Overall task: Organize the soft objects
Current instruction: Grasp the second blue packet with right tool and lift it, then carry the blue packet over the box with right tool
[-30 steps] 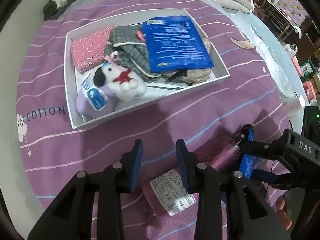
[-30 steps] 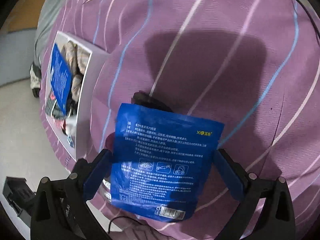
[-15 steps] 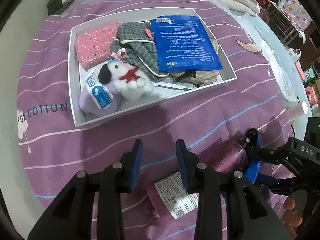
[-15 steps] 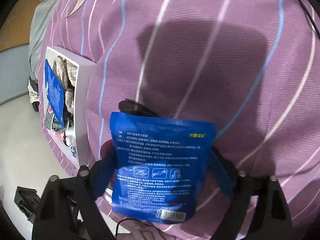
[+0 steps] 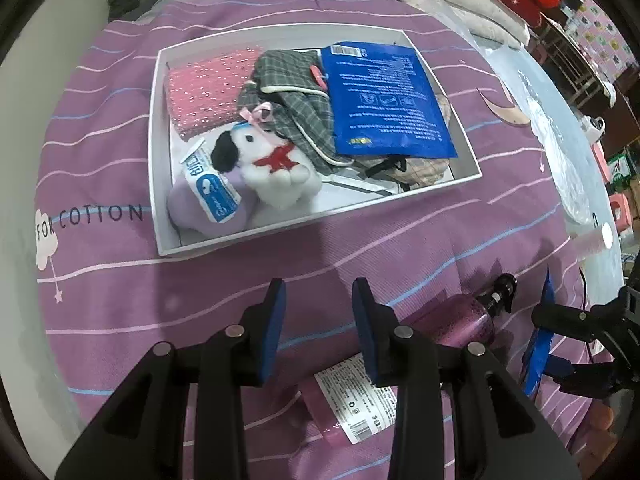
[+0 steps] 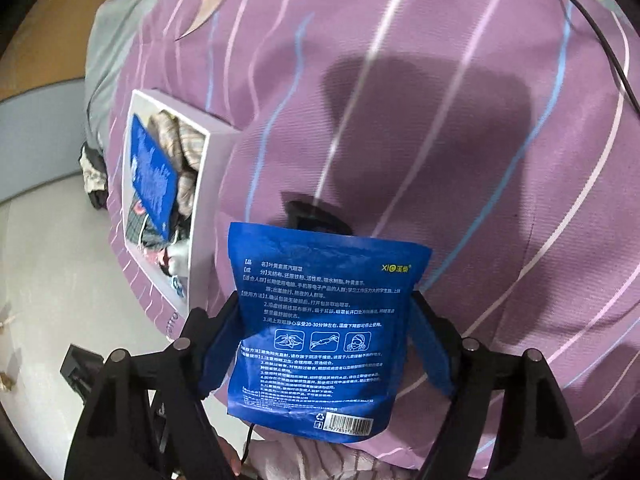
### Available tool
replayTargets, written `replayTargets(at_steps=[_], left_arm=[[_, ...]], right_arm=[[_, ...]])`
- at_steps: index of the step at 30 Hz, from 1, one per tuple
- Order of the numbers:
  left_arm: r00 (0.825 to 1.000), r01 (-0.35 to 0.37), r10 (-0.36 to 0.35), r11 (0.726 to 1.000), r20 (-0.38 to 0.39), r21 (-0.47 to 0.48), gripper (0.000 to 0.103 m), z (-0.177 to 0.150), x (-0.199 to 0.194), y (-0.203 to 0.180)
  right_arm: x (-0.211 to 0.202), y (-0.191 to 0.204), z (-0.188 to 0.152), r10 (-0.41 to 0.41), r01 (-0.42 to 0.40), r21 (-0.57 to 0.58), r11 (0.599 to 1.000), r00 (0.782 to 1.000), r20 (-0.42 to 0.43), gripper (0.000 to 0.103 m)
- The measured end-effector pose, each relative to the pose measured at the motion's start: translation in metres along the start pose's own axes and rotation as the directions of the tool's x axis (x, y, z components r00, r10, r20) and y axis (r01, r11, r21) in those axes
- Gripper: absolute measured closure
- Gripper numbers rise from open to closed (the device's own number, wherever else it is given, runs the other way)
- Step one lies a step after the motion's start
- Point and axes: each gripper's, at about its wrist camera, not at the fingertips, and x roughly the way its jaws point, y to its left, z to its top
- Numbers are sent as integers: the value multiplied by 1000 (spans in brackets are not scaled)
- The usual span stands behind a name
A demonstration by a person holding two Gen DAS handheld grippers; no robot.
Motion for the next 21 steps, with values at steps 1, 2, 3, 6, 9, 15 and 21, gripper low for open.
replayTargets(at_steps=[1, 2, 3, 6, 9, 15, 21], left_arm=[[1000, 5, -5, 1000, 4, -7, 67, 0, -1, 1], [1000, 14, -13, 1000, 12, -18, 67, 1, -3, 3], [1000, 20, -20, 999, 21, -28, 67, 1, -5, 5], [998, 36, -33, 998, 52, -58, 66, 2, -12, 12], [996, 43, -35, 994, 80, -105, 59, 3, -17, 21], [981, 148, -118, 969, 157, -199, 56, 2, -29, 44], [961, 223, -162, 934, 225, -279, 55, 2, -37, 62]], right_arm=[[0, 6, 0, 0, 0, -26, 1000, 1000, 6, 24], [1, 10, -1, -1, 1, -41, 999, 1000, 7, 24], [0, 14, 0, -2, 2, -64, 998, 1000, 6, 24], [0, 29, 0, -7, 8, -131, 991, 1000, 8, 24], [-5, 45, 0, -5, 11, -192, 981, 999, 32, 24], [-11, 72, 6, -9, 30, -283, 959, 997, 75, 24], [-7, 96, 10, -28, 62, -370, 927, 995, 96, 24]])
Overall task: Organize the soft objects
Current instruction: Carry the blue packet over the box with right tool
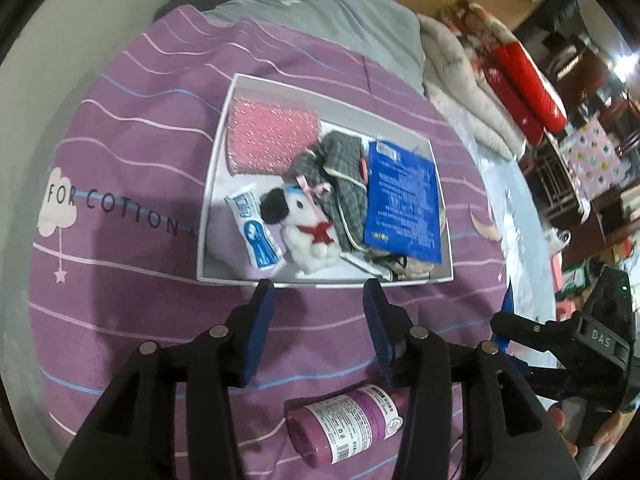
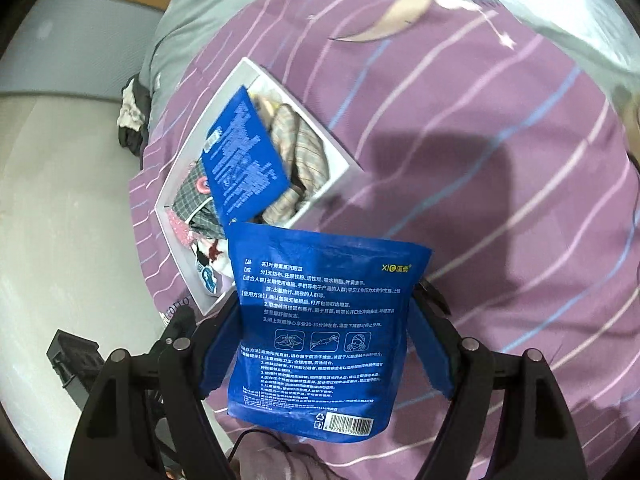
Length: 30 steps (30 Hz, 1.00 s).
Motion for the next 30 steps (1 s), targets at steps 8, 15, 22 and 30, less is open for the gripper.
replayTargets(at_steps=[8, 15, 22, 30], left_arm=[[998, 8, -4, 998, 60, -61, 55, 4, -7, 16], [994, -28, 39, 994, 107, -109, 55, 10, -1, 30], [994, -26, 43, 987, 104, -159, 55, 14, 13, 48], [982, 8, 34, 976, 185, -220, 56, 14, 0, 67]], right_arm=[[9, 40, 17, -7, 10, -128, 992, 1000, 27, 24], [30, 76, 31, -27, 32, -272, 962, 999, 20, 24], [54, 114, 39, -39, 67, -426, 902, 996, 75, 24], [95, 158, 41, -89, 150, -597, 788, 987, 131, 24]])
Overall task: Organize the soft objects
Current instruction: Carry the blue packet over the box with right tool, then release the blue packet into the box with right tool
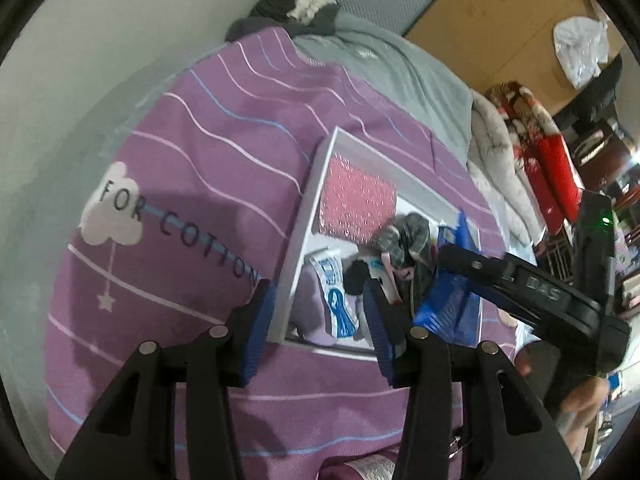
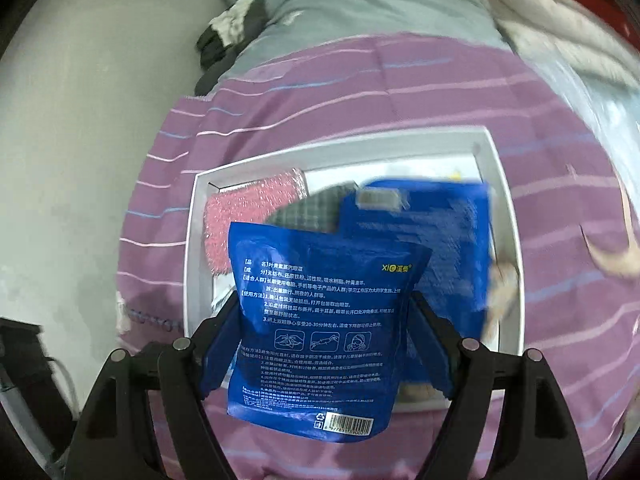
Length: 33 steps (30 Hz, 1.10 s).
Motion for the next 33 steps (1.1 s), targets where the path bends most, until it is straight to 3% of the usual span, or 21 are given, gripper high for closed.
replayTargets(at_steps=[5, 10, 14, 18, 22, 28, 31, 33], left_arm=[[999, -42, 42, 999, 29, -1, 56, 0, -1, 4], [996, -78, 77, 997, 47, 29, 56, -1, -1, 0], [991, -115, 111, 992, 69, 55, 56, -1, -3, -1], [990, -130, 126, 989, 62, 64, 56, -1, -1, 0], [991, -125, 121, 990, 62, 59, 56, -1, -2, 2], [989, -138, 133, 987, 66, 78, 55, -2, 1, -1], [990, -134, 128, 986, 64, 100, 55, -2, 2, -6], [996, -81, 77, 988, 34, 128, 55, -5, 3, -13]], right_arm=[[3, 29, 11, 11, -5, -105, 994, 998, 63, 24], [14, 55, 21, 78, -73, -110, 991, 996, 33, 24], [29, 70, 29, 8, -6, -123, 992, 1000, 14, 19], [31, 69, 34, 38, -38, -92, 995, 999, 6, 14], [27, 54, 41, 113, -113, 29, 993, 993, 19, 1], [30, 47, 52, 149, -147, 85, 986, 989, -20, 0], [14, 42, 49, 140, -145, 81, 986, 988, 58, 0], [3, 41, 44, 123, -128, 64, 990, 989, 86, 0]])
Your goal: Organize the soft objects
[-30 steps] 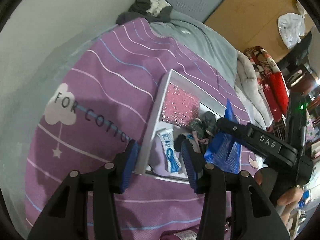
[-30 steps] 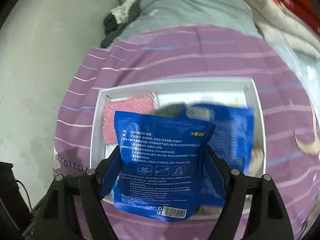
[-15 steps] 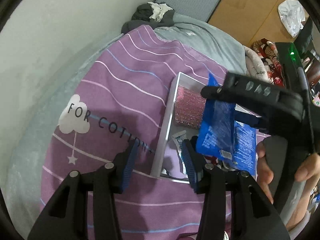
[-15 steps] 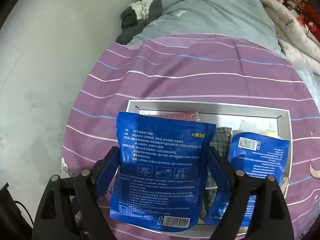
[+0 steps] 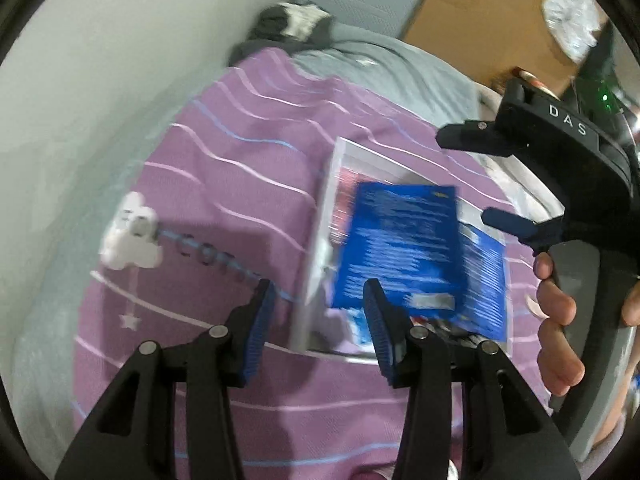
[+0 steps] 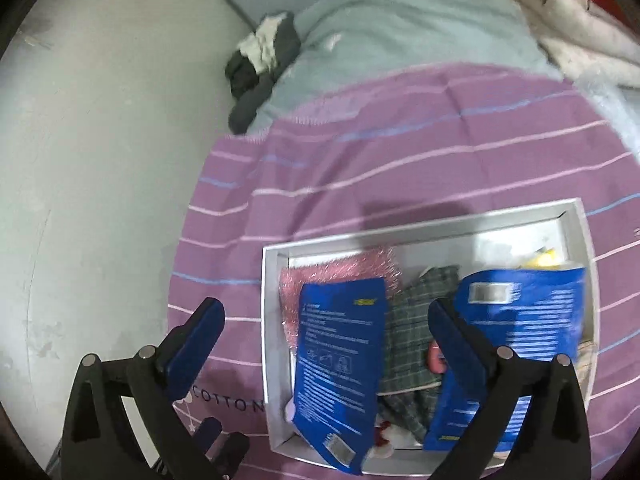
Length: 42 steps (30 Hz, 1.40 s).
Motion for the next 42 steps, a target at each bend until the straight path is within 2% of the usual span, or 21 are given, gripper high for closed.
replayTargets(at_steps=[3, 8, 10, 12, 15, 18, 19, 20, 22, 25, 26, 31, 36, 40, 42], left_arm=[[1000, 19, -18, 998, -12, 60, 55, -3, -2, -15], [999, -25, 28, 989, -19, 143, 55, -6, -5, -38], [996, -84, 80, 986, 31, 144, 55, -6, -13, -43], [982, -166, 148, 973, 116, 160, 55, -7, -25, -50], [957, -239, 190, 945, 218, 223, 55, -14, -48, -68], [939, -299, 227, 908, 257, 293, 55, -24, -62, -91], [940, -305, 227, 897, 256, 322, 55, -28, -66, -99], [952, -272, 195, 892, 235, 360, 55, -32, -69, -105], [977, -192, 144, 912, 155, 361, 55, -35, -68, -106], [992, -113, 90, 946, 87, 305, 55, -49, -78, -94], [993, -108, 88, 951, 83, 291, 55, -54, -81, -92], [969, -240, 209, 929, 136, 283, 55, -95, -101, -83], [978, -198, 182, 963, 104, 180, 55, -136, -105, -60], [962, -245, 220, 956, 160, 161, 50, -158, -96, -53], [962, -243, 215, 955, 171, 169, 50, -165, -91, -52]], right_arm=[[-20, -2, -11, -34, 35, -19, 999, 999, 42, 0], [-57, -20, -39, -70, 71, -10, 997, 992, 107, 0], [-73, -30, -46, -73, 75, -8, 997, 989, 127, 0], [-88, -37, -49, -83, 85, -7, 996, 984, 157, 0], [-125, -46, -62, -122, 128, -8, 992, 959, 255, 0], [-152, -46, -79, -142, 177, -76, 981, 932, 332, 0], [-161, -45, -87, -159, 208, -105, 972, 922, 353, 0], [-169, -46, -95, -173, 233, -123, 965, 913, 369, 0], [-185, -50, -110, -190, 261, -140, 955, 902, 388, 0], [-205, -60, -130, -180, 245, -120, 962, 901, 395, 0], [-211, -65, -139, -166, 223, -102, 970, 903, 397, 0], [-215, -79, -178, -125, 172, -95, 981, 919, 375, 0], [-198, -76, -220, -122, 191, -155, 969, 921, 371, 0], [-178, -83, -252, -122, 189, -131, 973, 908, 400, 0], [-166, -87, -265, -127, 194, -126, 973, 902, 412, 0]])
